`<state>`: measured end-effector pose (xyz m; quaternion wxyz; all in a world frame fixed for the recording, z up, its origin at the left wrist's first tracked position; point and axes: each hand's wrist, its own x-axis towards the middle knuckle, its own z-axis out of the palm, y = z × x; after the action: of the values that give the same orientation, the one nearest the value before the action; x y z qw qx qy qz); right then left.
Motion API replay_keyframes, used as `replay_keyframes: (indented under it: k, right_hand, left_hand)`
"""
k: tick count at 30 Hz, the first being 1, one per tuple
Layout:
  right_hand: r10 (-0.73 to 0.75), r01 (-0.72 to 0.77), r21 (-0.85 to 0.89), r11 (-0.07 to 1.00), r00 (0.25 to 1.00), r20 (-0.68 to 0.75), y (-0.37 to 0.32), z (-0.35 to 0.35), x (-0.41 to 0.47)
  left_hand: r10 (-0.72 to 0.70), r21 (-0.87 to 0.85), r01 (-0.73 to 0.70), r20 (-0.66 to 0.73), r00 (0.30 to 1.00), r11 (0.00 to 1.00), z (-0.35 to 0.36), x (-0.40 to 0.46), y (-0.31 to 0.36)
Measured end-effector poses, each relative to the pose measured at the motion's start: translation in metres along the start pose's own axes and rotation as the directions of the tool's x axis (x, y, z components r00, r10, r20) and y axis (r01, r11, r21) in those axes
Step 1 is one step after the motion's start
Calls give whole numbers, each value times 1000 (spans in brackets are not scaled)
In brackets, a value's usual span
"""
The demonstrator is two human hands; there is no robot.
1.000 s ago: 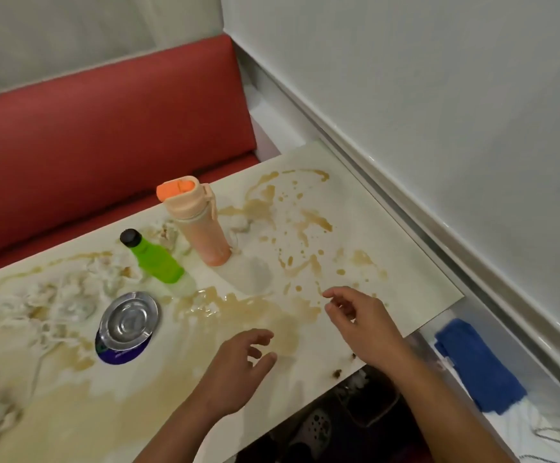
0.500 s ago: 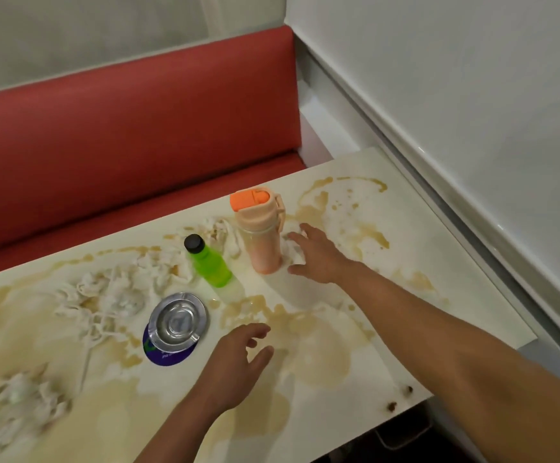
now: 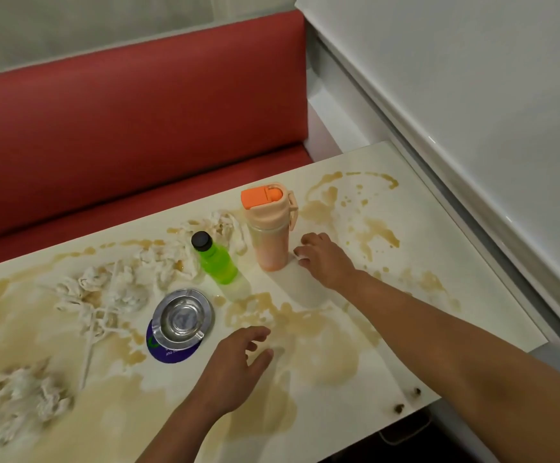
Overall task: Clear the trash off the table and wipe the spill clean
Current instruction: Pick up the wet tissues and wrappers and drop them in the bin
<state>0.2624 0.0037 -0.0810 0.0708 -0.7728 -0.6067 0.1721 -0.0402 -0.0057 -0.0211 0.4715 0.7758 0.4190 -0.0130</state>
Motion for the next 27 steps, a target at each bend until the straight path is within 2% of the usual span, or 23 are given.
replay_keyframes:
  k: [4,7,15,19,23,27]
  right_hand:
    - [14,-14,-4,1000,1000,-4,13,4,-32]
    - [85,-84,129,988,996,5,24,-4,-64]
    - [316,-246,391,887,941,-125,58,-30,-199]
    - [490,-348,511,786,854,-172,79,-25,-275]
    - [664,-410,643,647,717,-212,90,-5,-340]
    - [753,-454,690,563,626,-202,95,21,-385]
  left_hand:
    - [30,59,-32,26,999,998,8,4,11]
    - [73,131,-81,66,995,988,20,8,23]
    - [204,348,-289,261,943,892,78,22,76]
    - [223,433,-384,378,899,816,121,20,100]
    - [246,463,-472,467,849,750,158,24,121]
    - [282,443,-535,517,808,720,192,29,145]
